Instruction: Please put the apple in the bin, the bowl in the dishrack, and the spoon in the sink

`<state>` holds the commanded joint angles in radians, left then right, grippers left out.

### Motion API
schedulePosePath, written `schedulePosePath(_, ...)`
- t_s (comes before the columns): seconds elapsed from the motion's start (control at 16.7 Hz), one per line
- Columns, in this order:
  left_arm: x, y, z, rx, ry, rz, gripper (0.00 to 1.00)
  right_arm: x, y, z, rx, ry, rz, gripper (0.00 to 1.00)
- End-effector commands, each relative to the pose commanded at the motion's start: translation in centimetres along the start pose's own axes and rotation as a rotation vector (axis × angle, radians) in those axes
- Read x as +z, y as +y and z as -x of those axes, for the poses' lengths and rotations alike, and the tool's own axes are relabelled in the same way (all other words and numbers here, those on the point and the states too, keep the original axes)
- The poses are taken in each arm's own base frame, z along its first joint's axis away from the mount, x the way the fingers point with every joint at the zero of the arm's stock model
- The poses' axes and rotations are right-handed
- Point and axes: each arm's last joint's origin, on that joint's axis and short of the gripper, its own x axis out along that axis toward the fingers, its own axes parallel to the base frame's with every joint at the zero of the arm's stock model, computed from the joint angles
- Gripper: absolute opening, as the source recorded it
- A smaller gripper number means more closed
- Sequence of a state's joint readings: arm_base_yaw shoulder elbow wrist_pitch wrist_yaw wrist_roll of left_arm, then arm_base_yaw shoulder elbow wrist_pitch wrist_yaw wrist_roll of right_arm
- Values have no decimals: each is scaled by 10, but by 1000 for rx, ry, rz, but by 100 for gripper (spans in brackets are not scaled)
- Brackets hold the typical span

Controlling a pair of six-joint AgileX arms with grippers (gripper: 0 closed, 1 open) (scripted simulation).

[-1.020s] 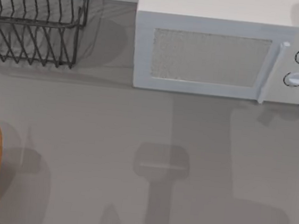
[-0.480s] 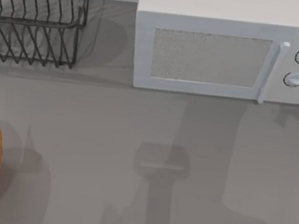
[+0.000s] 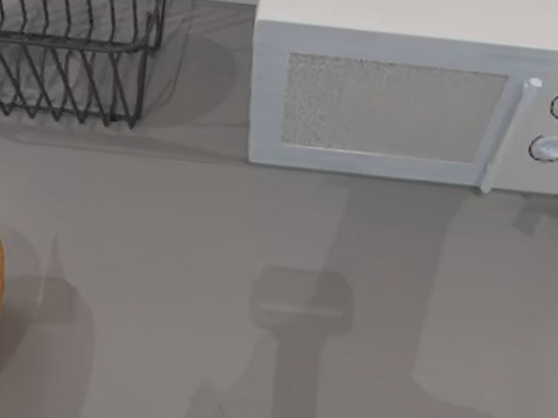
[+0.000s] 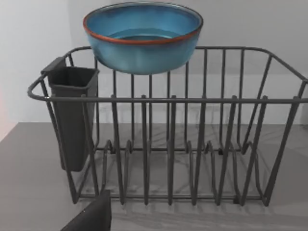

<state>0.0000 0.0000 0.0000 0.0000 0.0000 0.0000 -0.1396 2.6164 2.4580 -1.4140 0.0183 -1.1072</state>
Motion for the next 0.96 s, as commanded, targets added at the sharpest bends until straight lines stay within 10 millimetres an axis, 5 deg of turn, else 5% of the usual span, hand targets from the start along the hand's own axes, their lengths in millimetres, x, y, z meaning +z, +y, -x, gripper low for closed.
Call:
schedulePosePath(0.6, 0, 0, 0, 0, 0, 0, 100, 0, 0, 0, 0, 0, 0, 98)
schedulePosePath(0.96, 0, 0, 0, 0, 0, 0, 100, 0, 0, 0, 0, 0, 0, 100)
